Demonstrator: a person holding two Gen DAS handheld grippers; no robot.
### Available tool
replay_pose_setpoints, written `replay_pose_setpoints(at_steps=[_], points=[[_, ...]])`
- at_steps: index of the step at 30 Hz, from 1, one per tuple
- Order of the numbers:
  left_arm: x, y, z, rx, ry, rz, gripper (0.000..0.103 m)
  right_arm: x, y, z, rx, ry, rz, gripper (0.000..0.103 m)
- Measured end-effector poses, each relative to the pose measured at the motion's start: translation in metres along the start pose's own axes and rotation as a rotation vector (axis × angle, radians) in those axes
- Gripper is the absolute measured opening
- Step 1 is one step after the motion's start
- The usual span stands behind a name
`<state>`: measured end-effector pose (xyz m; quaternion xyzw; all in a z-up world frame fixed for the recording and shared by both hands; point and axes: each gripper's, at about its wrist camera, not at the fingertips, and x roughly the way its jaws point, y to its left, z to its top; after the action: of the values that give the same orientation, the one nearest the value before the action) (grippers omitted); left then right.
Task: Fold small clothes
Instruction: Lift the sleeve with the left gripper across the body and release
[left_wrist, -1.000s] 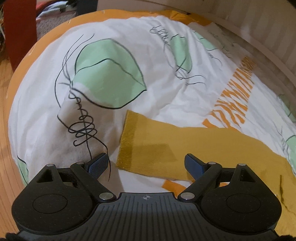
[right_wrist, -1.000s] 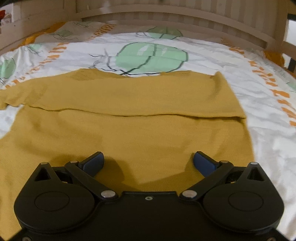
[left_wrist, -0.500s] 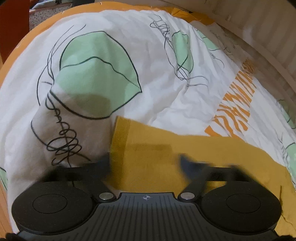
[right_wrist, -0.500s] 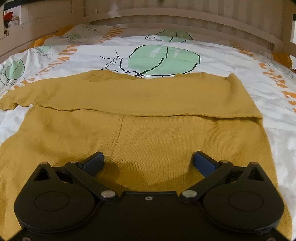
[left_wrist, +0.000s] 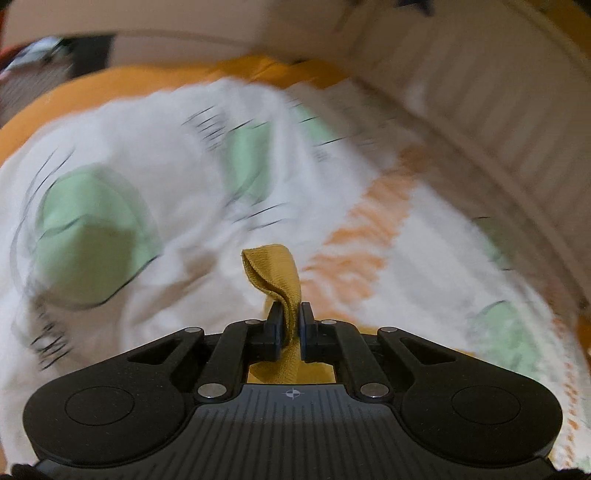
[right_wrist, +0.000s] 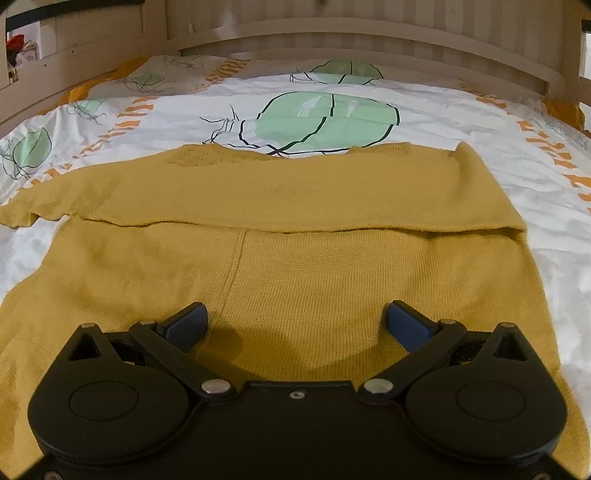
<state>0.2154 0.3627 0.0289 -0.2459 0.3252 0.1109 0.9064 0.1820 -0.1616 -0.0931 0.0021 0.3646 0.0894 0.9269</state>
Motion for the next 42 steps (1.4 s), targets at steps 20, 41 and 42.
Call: replay_pose_setpoints(at_steps=[20, 41, 42], points=[[0.015, -0.302, -0.049, 0.255, 0.027, -0.44, 0.008, -0.045, -0.057, 0.024, 0.145, -0.032, 0.121, 0.102], [0.079, -0.41, -0.196, 0.489, 0.204, -0.468, 0.033, -0.046, -0.112, 0.011, 0.309, -0.059, 0.119, 0.102], [0.071, -0.406, -0.195, 0.5, 0.177, -0.478, 0.042, -0.046, -0.112, 0.01, 0.308, -0.057, 0.117, 0.102]])
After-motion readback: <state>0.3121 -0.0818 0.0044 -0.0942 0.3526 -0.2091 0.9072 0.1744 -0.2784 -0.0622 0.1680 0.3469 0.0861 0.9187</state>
